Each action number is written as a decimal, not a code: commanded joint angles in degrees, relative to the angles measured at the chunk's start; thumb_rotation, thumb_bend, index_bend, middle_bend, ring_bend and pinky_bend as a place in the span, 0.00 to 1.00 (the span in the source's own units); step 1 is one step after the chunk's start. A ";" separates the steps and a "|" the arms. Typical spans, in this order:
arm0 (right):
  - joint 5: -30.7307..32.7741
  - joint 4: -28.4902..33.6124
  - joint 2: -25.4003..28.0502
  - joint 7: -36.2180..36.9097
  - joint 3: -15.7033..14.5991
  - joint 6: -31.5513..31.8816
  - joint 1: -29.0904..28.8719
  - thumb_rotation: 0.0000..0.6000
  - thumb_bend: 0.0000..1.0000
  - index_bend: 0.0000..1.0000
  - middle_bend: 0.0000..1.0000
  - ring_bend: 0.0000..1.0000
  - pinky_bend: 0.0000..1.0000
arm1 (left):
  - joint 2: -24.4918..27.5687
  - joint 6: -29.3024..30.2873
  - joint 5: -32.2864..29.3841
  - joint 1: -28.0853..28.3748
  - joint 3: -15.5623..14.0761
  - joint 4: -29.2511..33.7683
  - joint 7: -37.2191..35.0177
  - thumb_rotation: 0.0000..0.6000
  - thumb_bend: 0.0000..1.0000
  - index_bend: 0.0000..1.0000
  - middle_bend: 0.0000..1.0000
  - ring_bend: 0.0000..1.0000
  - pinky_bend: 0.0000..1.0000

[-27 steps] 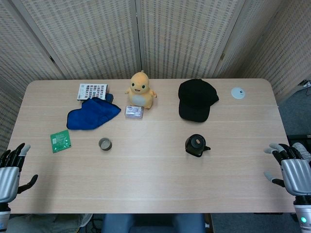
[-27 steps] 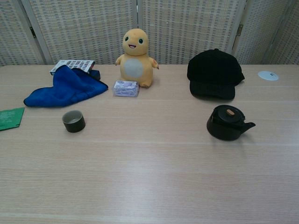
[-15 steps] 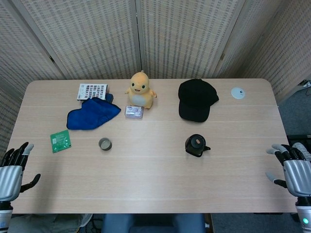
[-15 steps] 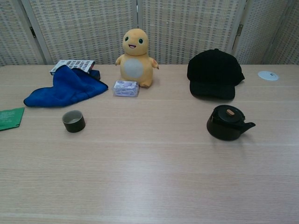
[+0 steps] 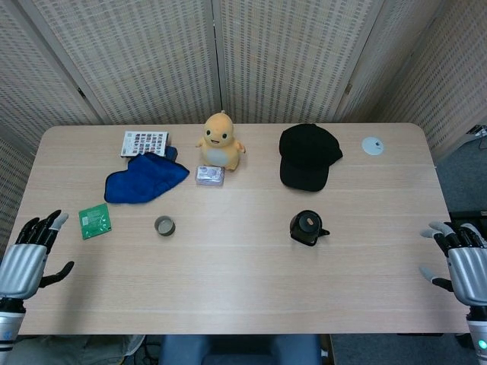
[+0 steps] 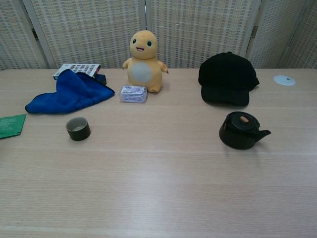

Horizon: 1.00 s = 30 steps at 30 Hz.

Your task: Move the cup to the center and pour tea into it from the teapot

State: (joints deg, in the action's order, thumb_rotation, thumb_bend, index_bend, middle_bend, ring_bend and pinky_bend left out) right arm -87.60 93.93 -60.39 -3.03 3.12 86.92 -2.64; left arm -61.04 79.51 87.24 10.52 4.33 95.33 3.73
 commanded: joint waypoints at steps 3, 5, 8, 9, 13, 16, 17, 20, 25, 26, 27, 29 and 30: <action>-0.24 0.19 0.26 0.14 -0.02 -0.31 -0.26 1.00 0.10 0.33 0.24 0.17 0.22 | 0.12 -5.78 2.22 5.40 0.90 -2.68 -2.83 1.00 0.27 0.01 0.03 0.12 0.05; -0.32 0.33 0.45 0.13 0.02 -0.34 -0.33 1.00 0.11 0.33 0.24 0.17 0.22 | -0.42 -8.24 2.56 7.47 1.09 -4.14 -4.11 1.00 0.27 0.05 0.03 0.13 0.05; -0.37 0.54 0.48 0.23 -0.15 -0.62 -0.38 1.00 0.11 0.33 0.24 0.17 0.22 | -1.30 -12.06 2.53 10.26 1.11 -6.10 -5.18 1.00 0.27 0.10 0.04 0.17 0.06; -0.39 0.54 0.43 0.26 -0.20 -0.65 -0.36 1.00 0.11 0.33 0.24 0.17 0.22 | -1.64 -13.03 2.49 11.04 1.16 -6.73 -5.36 1.00 0.27 0.10 0.05 0.19 0.06; -0.62 0.70 0.60 0.14 -0.34 -0.61 -0.33 1.00 0.11 0.33 0.24 0.17 0.22 | -2.65 -17.54 2.09 14.48 1.34 -8.86 -5.76 1.00 0.27 0.12 0.19 0.32 0.19; -0.77 1.05 1.05 -0.01 -0.24 -0.30 -0.28 1.00 0.11 0.33 0.24 0.17 0.22 | -3.70 -21.11 2.12 17.50 1.44 -10.96 -6.92 1.00 0.27 0.16 0.36 0.45 0.39; -0.77 1.13 1.15 -0.04 -0.22 -0.25 -0.27 1.00 0.11 0.33 0.24 0.17 0.22 | -4.21 -21.77 2.15 18.27 1.55 -11.81 -7.40 1.00 0.27 0.17 0.41 0.49 0.45; -0.88 1.35 1.42 -0.06 -0.21 -0.18 -0.27 1.00 0.11 0.33 0.24 0.17 0.22 | -6.01 -24.12 2.18 20.83 1.80 -14.71 -9.31 1.00 0.27 0.20 0.55 0.61 0.65; -0.97 1.45 1.70 0.07 -0.38 -0.17 -0.15 1.00 0.11 0.33 0.24 0.17 0.22 | -8.53 -29.18 1.57 24.94 1.60 -18.63 -10.80 1.00 0.27 0.22 0.78 0.80 0.86; -0.96 1.48 1.75 0.07 -0.39 -0.12 -0.11 1.00 0.11 0.33 0.24 0.17 0.22 | -8.86 -30.17 1.37 25.62 1.51 -19.09 -10.61 1.00 0.27 0.22 0.82 0.83 0.88; -0.97 1.51 1.80 0.08 -0.39 -0.07 -0.08 1.00 0.11 0.33 0.24 0.17 0.22 | -9.22 -31.04 1.18 26.27 1.46 -19.54 -10.31 1.00 0.27 0.22 0.83 0.84 0.90; -1.01 1.55 1.87 0.12 -0.37 0.05 -0.04 1.00 0.11 0.33 0.24 0.17 0.22 | -10.19 -32.97 0.43 27.64 1.42 -20.52 -9.72 1.00 0.27 0.23 0.87 0.88 0.92; -1.00 1.55 1.87 0.14 -0.35 0.06 -0.04 1.00 0.11 0.33 0.24 0.17 0.22 | -10.62 -33.81 -0.01 28.19 1.45 -20.87 -9.60 1.00 0.27 0.23 0.88 0.89 0.93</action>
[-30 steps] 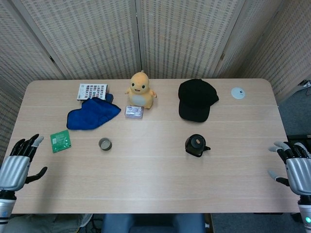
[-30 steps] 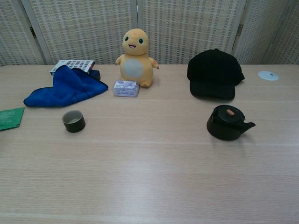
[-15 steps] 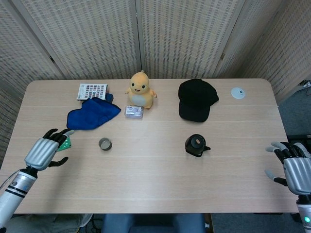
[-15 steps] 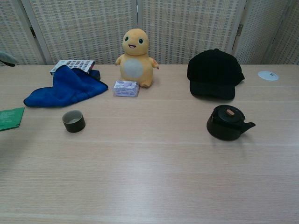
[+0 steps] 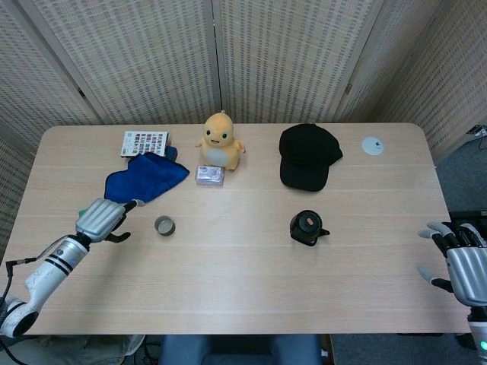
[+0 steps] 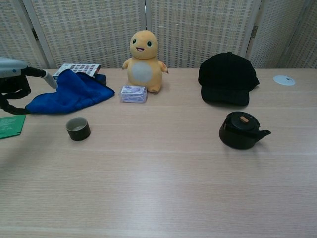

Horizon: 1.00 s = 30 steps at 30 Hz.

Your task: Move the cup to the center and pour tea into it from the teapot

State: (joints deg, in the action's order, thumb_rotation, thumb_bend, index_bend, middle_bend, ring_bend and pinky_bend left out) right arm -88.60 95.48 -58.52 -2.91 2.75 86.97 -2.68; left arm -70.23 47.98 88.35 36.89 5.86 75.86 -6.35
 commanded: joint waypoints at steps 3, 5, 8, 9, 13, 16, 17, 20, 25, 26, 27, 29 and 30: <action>0.10 -0.07 0.01 0.20 0.05 -0.18 -0.08 1.00 0.11 0.33 0.24 0.17 0.22 | -2.76 -5.16 -2.61 3.58 -0.10 -2.39 0.67 1.00 0.27 0.26 0.91 0.92 0.95; 0.30 -0.32 -0.04 0.36 0.11 -0.43 -0.19 1.00 0.11 0.33 0.24 0.17 0.22 | -3.82 -6.47 -3.26 4.69 -0.06 -3.20 0.72 1.00 0.27 0.28 0.93 0.93 0.96; 0.51 -0.59 -0.15 0.52 0.14 -0.83 -0.37 1.00 0.11 0.33 0.25 0.17 0.22 | -5.51 -7.77 -4.31 6.02 0.16 -4.58 0.81 1.00 0.27 0.30 0.94 0.94 0.97; 0.49 -0.64 -0.17 0.56 0.14 -0.91 -0.42 1.00 0.11 0.33 0.25 0.17 0.22 | -5.98 -8.06 -4.59 6.39 0.21 -4.97 1.01 1.00 0.27 0.31 0.94 0.94 0.97; 0.40 -0.83 -0.25 0.78 0.10 -0.96 -0.47 1.00 0.11 0.33 0.25 0.17 0.22 | -8.15 -9.09 -5.86 7.71 0.26 -6.72 2.22 1.00 0.27 0.31 0.95 0.95 0.97; 0.48 -1.01 -0.23 0.95 0.07 -0.87 -0.37 1.00 0.11 0.33 0.25 0.17 0.22 | -9.48 -9.83 -6.69 8.33 0.08 -8.01 2.70 1.00 0.27 0.31 0.95 0.95 0.97; 0.54 -1.08 -0.20 1.03 0.05 -0.85 -0.31 1.00 0.11 0.33 0.25 0.17 0.22 | -10.00 -10.23 -7.02 8.59 -0.05 -8.56 2.92 1.00 0.26 0.32 0.95 0.95 0.97; 0.69 -1.25 -0.03 1.27 -0.04 -0.80 -0.14 1.00 0.11 0.33 0.25 0.17 0.22 | -11.07 -10.82 -7.57 9.12 -0.41 -9.55 3.59 1.00 0.26 0.33 0.95 0.95 0.97; 0.81 -1.50 0.02 1.59 -0.20 -0.77 0.08 1.00 0.11 0.33 0.25 0.17 0.22 | -12.22 -11.25 -8.45 9.63 -0.82 -10.35 4.53 0.96 0.25 0.33 0.95 0.95 0.97; 0.80 -1.54 0.03 1.64 -0.23 -0.77 0.11 1.00 0.11 0.33 0.25 0.17 0.22 | -12.49 -11.37 -8.73 9.74 -0.87 -10.54 4.66 0.95 0.25 0.33 0.95 0.95 0.97; 0.80 -1.58 0.02 1.70 -0.24 -0.74 0.13 1.00 0.11 0.33 0.25 0.17 0.22 | -12.68 -11.40 -8.94 9.81 -0.91 -10.72 4.84 0.94 0.25 0.33 0.95 0.95 0.97; 0.82 -1.62 0.02 1.86 -0.22 -0.67 0.18 1.00 0.11 0.33 0.25 0.17 0.22 | -13.07 -11.42 -9.45 9.91 -0.95 -11.06 5.28 0.89 0.25 0.32 0.95 0.95 0.97; 0.83 -1.65 0.02 1.91 -0.21 -0.64 0.20 1.00 0.11 0.33 0.25 0.17 0.22 | -13.20 -11.44 -9.68 9.94 -0.96 -11.15 5.38 0.87 0.25 0.32 0.95 0.95 0.97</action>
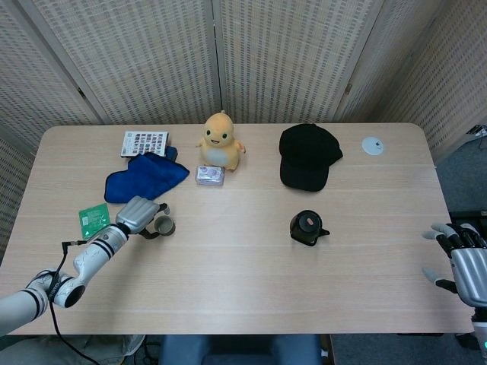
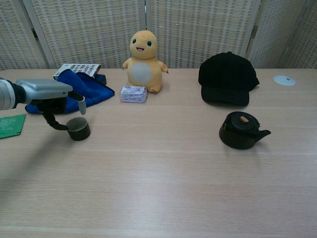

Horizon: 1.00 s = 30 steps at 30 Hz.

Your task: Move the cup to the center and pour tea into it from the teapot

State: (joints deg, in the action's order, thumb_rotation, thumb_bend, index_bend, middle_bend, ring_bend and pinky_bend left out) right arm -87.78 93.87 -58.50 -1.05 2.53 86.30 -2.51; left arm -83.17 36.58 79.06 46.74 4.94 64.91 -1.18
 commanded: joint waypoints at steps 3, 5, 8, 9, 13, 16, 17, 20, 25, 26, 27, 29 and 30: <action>0.03 -0.18 0.02 0.17 -0.04 0.02 0.09 1.00 0.11 0.33 0.25 0.17 0.22 | -0.58 -0.31 -1.21 0.25 -0.08 -0.61 0.70 0.84 0.25 0.32 0.95 0.95 0.97; 0.05 -0.26 0.02 0.29 -0.07 0.01 0.12 1.00 0.11 0.33 0.25 0.17 0.22 | -0.77 -0.70 -1.88 0.39 -0.08 -0.76 0.93 0.84 0.25 0.32 0.95 0.95 0.97; 0.13 -0.44 -0.06 0.47 -0.07 0.02 0.18 1.00 0.11 0.33 0.25 0.17 0.22 | -0.90 -1.08 -2.44 0.58 -0.27 -0.79 1.43 0.84 0.25 0.31 0.95 0.95 0.97; 0.15 -0.49 -0.08 0.55 -0.07 0.05 0.21 1.00 0.11 0.33 0.25 0.17 0.22 | -0.93 -1.14 -2.61 0.61 -0.32 -0.78 1.58 0.84 0.25 0.31 0.95 0.95 0.97; 0.10 -0.66 -0.07 0.76 -0.11 0.15 0.31 1.00 0.11 0.33 0.25 0.17 0.22 | -1.17 -1.29 -3.30 0.67 -0.50 -0.83 2.06 0.84 0.25 0.31 0.95 0.95 0.97; 0.04 -0.70 -0.01 0.90 -0.15 0.19 0.36 1.00 0.11 0.33 0.25 0.17 0.22 | -1.47 -1.61 -4.00 0.79 -0.53 -1.07 2.34 0.84 0.25 0.31 0.95 0.95 0.97; 0.02 -0.72 0.01 0.99 -0.16 0.24 0.40 1.00 0.11 0.33 0.25 0.17 0.22 | -1.60 -1.78 -4.27 0.85 -0.54 -1.18 2.46 0.84 0.25 0.31 0.95 0.95 0.97; 0.09 -0.81 0.05 1.15 -0.18 0.37 0.55 1.00 0.11 0.33 0.25 0.17 0.22 | -1.92 -1.99 -4.86 0.96 -0.55 -1.47 2.73 0.84 0.25 0.31 0.95 0.95 0.97; 0.22 -0.92 0.15 1.35 -0.29 0.51 0.83 1.00 0.11 0.33 0.25 0.17 0.22 | -2.35 -2.12 -5.38 1.19 -0.67 -1.95 3.34 0.92 0.25 0.32 0.95 0.95 0.97; 0.25 -0.94 0.17 1.37 -0.28 0.56 0.87 1.00 0.11 0.33 0.25 0.17 0.22 | -2.39 -2.15 -5.47 1.22 -0.68 -1.96 3.37 0.94 0.25 0.33 0.95 0.95 0.97; 0.27 -0.96 0.18 1.40 -0.28 0.62 0.92 1.00 0.11 0.33 0.25 0.17 0.22 | -2.42 -2.19 -5.57 1.23 -0.68 -1.95 3.35 0.95 0.25 0.33 0.95 0.95 0.97; 0.32 -0.98 0.21 1.45 -0.27 0.69 1.00 1.00 0.11 0.33 0.25 0.17 0.22 | -2.48 -2.21 -5.77 1.26 -0.68 -1.95 3.33 0.96 0.25 0.35 0.95 0.95 0.97; 0.35 -1.01 0.20 1.46 -0.26 0.70 1.02 1.00 0.11 0.33 0.25 0.17 0.22 | -2.52 -2.20 -5.84 1.27 -0.68 -1.99 3.33 0.97 0.25 0.35 0.95 0.95 0.97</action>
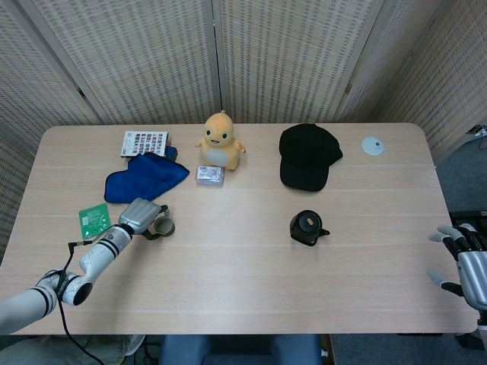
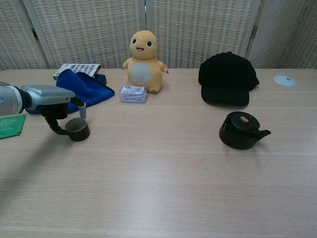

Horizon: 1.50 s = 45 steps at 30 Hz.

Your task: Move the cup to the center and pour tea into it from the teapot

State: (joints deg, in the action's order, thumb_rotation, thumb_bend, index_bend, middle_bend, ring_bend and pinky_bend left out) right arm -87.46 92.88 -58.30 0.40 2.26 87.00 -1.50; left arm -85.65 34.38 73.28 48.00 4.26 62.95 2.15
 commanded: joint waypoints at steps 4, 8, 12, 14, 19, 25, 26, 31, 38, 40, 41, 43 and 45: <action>0.07 -0.01 0.01 0.00 0.03 -0.11 0.00 1.00 0.11 0.33 0.25 0.17 0.22 | -0.27 -0.14 -0.31 0.07 -0.06 -0.34 -0.22 1.00 0.25 0.36 0.96 0.96 0.97; 0.11 0.04 0.03 -0.10 0.02 -0.22 0.00 1.00 0.11 0.33 0.25 0.17 0.22 | -0.58 0.22 -0.26 -0.03 -0.09 -0.73 -0.59 1.00 0.25 0.40 0.97 0.97 0.98; 0.20 0.10 0.00 -0.11 0.01 -0.44 -0.04 1.00 0.11 0.33 0.25 0.17 0.22 | -0.50 0.56 -0.21 -0.20 -0.02 -0.39 -1.38 1.00 0.25 0.44 0.98 0.97 0.98; 0.21 0.12 0.02 -0.15 -0.02 -0.54 -0.05 1.00 0.11 0.33 0.25 0.17 0.22 | -0.33 0.98 0.07 -0.26 0.03 -0.07 -1.72 1.00 0.25 0.45 0.98 0.97 0.98; 0.18 0.31 0.17 -0.27 -0.06 -0.60 -0.03 1.00 0.11 0.33 0.25 0.17 0.22 | 0.31 1.97 1.23 -0.05 0.13 1.52 -2.27 1.00 0.25 0.46 0.98 0.98 0.98; -0.06 0.74 0.49 -0.33 -0.21 -0.66 0.00 1.00 0.11 0.33 0.25 0.17 0.22 | 0.99 2.88 2.14 0.54 0.49 4.28 -2.16 1.00 0.25 0.46 0.98 0.98 0.98; -0.13 0.79 0.58 -0.32 -0.26 -0.64 0.04 1.00 0.11 0.33 0.25 0.17 0.22 | 1.09 2.92 2.12 0.72 0.64 4.89 -2.08 1.00 0.25 0.46 0.98 0.98 0.98; -0.30 0.80 0.84 -0.03 -0.26 -0.25 0.23 1.00 0.11 0.33 0.25 0.17 0.22 | 0.81 2.77 1.29 1.71 1.51 6.90 -1.11 1.00 0.25 0.45 0.98 0.98 0.98; -0.72 0.58 1.34 0.75 -0.52 0.44 0.73 1.00 0.11 0.33 0.25 0.17 0.22 | -0.42 2.22 -0.54 3.68 2.95 8.28 1.22 1.00 0.25 0.45 0.98 0.98 0.98; -0.72 0.47 1.48 1.03 -0.56 0.77 0.99 1.00 0.11 0.33 0.25 0.17 0.22 | -0.93 1.94 -1.19 4.27 3.24 8.39 1.98 1.00 0.25 0.45 0.98 0.98 0.98; -0.73 0.40 1.55 1.18 -0.61 0.90 1.12 1.00 0.11 0.33 0.25 0.17 0.22 | -1.28 1.70 -1.55 4.63 3.36 8.39 2.41 1.00 0.25 0.45 0.98 0.98 0.98; -0.77 0.31 1.63 1.34 -0.65 1.04 1.24 1.00 0.11 0.33 0.25 0.17 0.22 | -1.71 1.40 -1.99 5.08 3.48 8.32 2.91 1.00 0.25 0.45 0.98 0.98 0.98; -0.78 0.26 1.69 1.42 -0.67 1.10 1.31 1.00 0.11 0.33 0.25 0.17 0.22 | -1.98 1.25 -2.20 5.35 3.54 8.26 3.21 1.00 0.25 0.45 0.98 0.98 0.98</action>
State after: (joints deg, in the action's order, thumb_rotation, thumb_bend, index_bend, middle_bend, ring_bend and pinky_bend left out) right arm -88.23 93.15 -56.63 1.79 1.60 88.08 -0.21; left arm -87.49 35.72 71.20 53.21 7.75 71.25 5.22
